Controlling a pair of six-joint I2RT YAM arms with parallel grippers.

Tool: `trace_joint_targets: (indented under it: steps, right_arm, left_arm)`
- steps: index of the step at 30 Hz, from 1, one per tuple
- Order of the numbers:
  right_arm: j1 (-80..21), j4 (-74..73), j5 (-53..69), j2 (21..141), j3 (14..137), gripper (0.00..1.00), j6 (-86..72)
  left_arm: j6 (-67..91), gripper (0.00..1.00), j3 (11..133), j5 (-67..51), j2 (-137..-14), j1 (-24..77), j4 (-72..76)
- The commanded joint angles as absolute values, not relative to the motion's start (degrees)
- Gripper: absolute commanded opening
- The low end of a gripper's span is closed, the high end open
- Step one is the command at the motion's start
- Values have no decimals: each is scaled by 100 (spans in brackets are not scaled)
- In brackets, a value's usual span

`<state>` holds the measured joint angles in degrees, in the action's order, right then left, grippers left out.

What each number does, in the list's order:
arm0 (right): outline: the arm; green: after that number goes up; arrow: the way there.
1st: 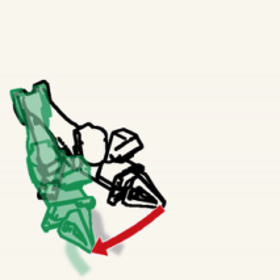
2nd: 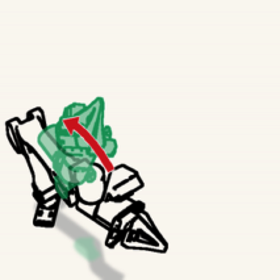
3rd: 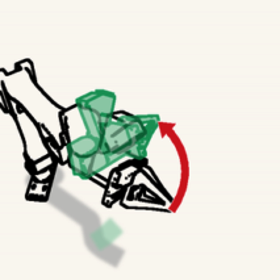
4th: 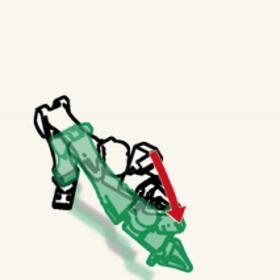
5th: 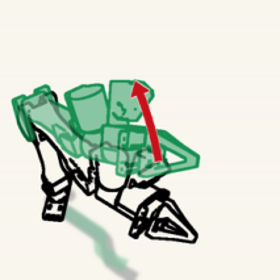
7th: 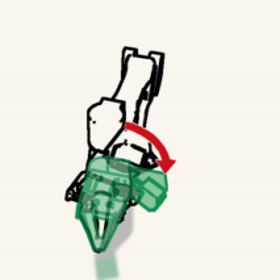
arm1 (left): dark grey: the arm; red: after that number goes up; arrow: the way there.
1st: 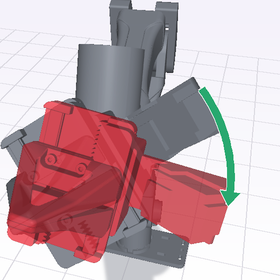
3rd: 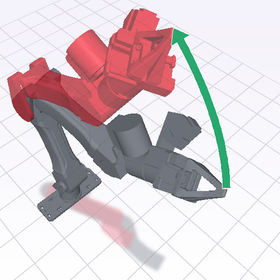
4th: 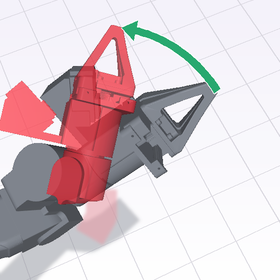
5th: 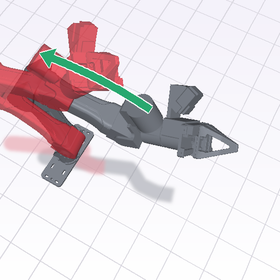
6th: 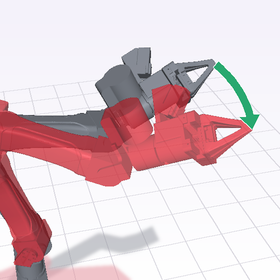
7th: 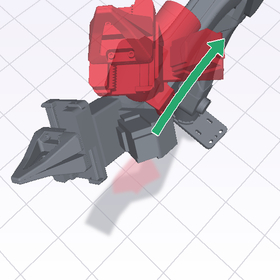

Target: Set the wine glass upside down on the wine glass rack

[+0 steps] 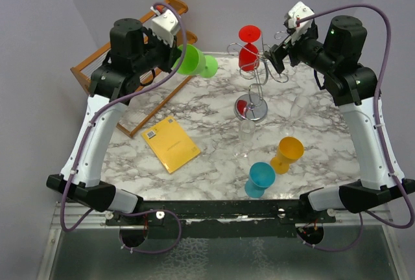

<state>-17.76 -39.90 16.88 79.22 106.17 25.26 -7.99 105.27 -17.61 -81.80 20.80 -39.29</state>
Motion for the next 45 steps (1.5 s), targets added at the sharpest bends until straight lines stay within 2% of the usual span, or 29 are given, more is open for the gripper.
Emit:
trace_joint_targets:
  steps: [1, 9, 19, 30, 41, 45]
  right_arm:
    - [-1758, -3809, 2588, 7923, 10895, 92, 1937]
    - [-1758, -3166, 3577, 8526, 11377, 83, 387]
    - [-1758, -2339, 3783, 9014, 11454, 67, -1285]
    - [-1758, -1965, 3463, 9168, 11394, 47, -1936]
    - [-1755, -2065, 3115, 9297, 11452, 22, -2162]
    - [-1758, -2088, 2943, 9299, 11489, 6, -2208]
  left_arm:
    - [-152, 0, 11100, -1461, -8011, 2022, -2875]
    - [492, 0, 12212, -1820, -8521, 2023, -2503]
    - [1183, 0, 12258, -2387, -8751, 2025, -2212]
    - [1373, 0, 12177, -2650, -8759, 2023, -2085]
    - [1442, 0, 12062, -2838, -8750, 2022, -2004]
    - [1419, 0, 11972, -2997, -8726, 2021, -1928]
